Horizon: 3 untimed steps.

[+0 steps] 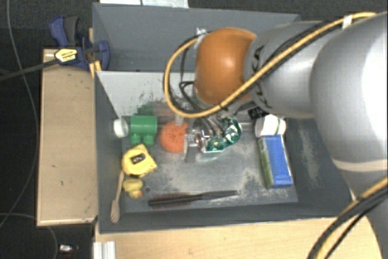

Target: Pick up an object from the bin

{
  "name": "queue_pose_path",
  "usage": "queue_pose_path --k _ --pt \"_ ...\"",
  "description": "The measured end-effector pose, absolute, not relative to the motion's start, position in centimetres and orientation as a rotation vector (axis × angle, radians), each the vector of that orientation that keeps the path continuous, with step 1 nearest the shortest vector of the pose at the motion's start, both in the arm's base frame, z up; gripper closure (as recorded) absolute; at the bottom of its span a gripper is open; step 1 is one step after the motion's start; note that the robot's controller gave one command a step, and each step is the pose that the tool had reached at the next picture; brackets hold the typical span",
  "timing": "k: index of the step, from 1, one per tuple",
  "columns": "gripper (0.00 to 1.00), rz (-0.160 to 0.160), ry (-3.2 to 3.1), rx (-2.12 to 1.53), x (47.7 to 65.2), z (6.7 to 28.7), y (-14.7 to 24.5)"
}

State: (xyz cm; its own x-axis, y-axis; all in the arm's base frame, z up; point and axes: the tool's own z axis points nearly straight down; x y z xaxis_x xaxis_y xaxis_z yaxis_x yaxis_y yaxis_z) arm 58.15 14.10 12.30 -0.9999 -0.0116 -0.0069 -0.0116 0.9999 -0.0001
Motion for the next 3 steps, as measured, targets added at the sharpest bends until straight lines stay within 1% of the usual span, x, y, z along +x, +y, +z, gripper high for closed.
queue_pose_path --k 1,2,3 --pt "1.00 -0.010 3.110 -0.344 59.3 12.3 0.5" --pt "1.00 -0.008 3.111 -0.343 59.3 12.3 0.6" --pt "1.00 -0.008 3.114 -0.321 58.6 13.5 -0.1"
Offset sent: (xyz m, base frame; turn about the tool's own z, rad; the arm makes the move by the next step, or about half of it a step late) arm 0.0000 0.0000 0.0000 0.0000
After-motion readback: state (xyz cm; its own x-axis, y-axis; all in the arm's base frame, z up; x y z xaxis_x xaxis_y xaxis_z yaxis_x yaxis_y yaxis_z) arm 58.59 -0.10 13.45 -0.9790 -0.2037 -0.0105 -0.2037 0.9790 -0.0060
